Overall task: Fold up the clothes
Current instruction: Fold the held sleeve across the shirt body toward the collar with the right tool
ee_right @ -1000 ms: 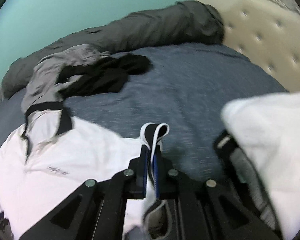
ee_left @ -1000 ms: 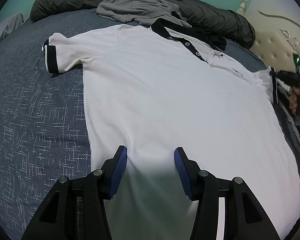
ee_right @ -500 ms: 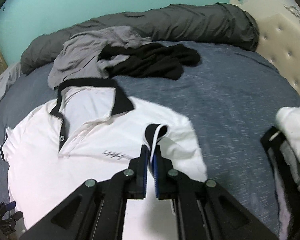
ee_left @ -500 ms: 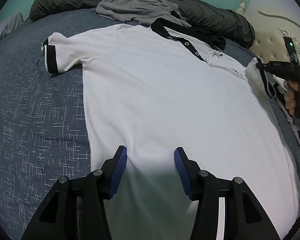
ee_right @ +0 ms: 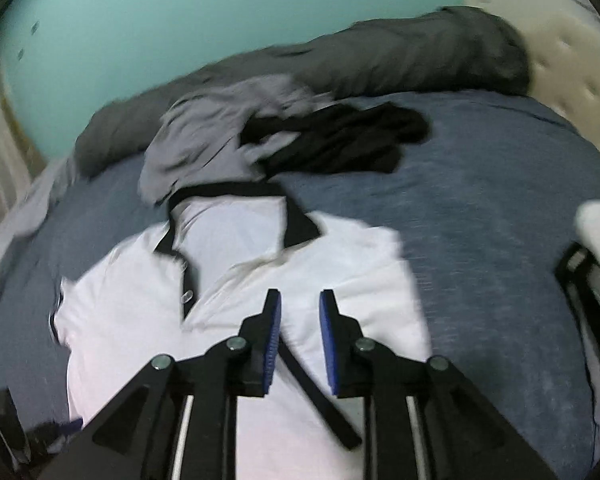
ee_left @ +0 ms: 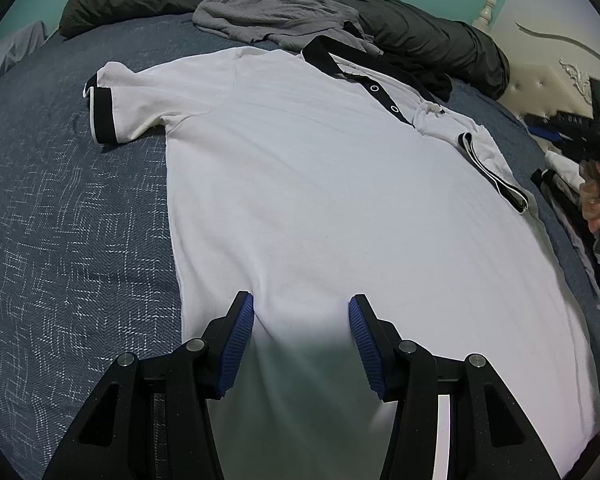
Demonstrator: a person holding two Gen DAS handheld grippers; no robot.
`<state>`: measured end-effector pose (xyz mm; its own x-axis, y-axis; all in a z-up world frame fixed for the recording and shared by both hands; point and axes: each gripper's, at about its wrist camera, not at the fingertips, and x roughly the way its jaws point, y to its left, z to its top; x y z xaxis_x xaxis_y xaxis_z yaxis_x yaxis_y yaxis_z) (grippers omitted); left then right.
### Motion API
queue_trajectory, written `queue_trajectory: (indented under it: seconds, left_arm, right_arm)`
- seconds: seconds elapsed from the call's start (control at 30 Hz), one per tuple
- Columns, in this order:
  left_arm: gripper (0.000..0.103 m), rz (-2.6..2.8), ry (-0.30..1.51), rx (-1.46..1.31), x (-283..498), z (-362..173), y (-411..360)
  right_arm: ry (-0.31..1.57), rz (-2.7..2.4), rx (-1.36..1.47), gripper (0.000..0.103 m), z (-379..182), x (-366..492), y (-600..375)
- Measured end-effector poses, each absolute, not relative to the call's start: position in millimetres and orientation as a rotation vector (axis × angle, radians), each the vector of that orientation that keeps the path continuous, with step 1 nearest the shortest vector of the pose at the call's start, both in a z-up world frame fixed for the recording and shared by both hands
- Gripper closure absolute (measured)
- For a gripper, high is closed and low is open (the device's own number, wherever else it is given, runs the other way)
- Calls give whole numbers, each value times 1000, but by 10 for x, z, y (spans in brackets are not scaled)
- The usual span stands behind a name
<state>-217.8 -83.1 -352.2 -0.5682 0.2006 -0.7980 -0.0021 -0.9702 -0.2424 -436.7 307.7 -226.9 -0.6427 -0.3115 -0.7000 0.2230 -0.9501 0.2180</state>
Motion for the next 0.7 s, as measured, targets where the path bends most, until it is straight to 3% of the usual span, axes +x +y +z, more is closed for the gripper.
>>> queue_trajectory:
  seconds: [0.17,0.43,0.7]
  left_arm:
    - [49,2667,-320,-1400,-2176,-3523,-823]
    - [49,2662,-332,-1400,-2179,-3519,-841]
    - [49,2662,-335,-1401,-2185,-3521,-841]
  right_arm:
    - [-221,-2621,1237,83,-2469,-4383,3371]
    - [-158,-2481,1437,83,-3044,-4306,3195]
    - [-215,-2493,1381,83,-3048,-4189,3201]
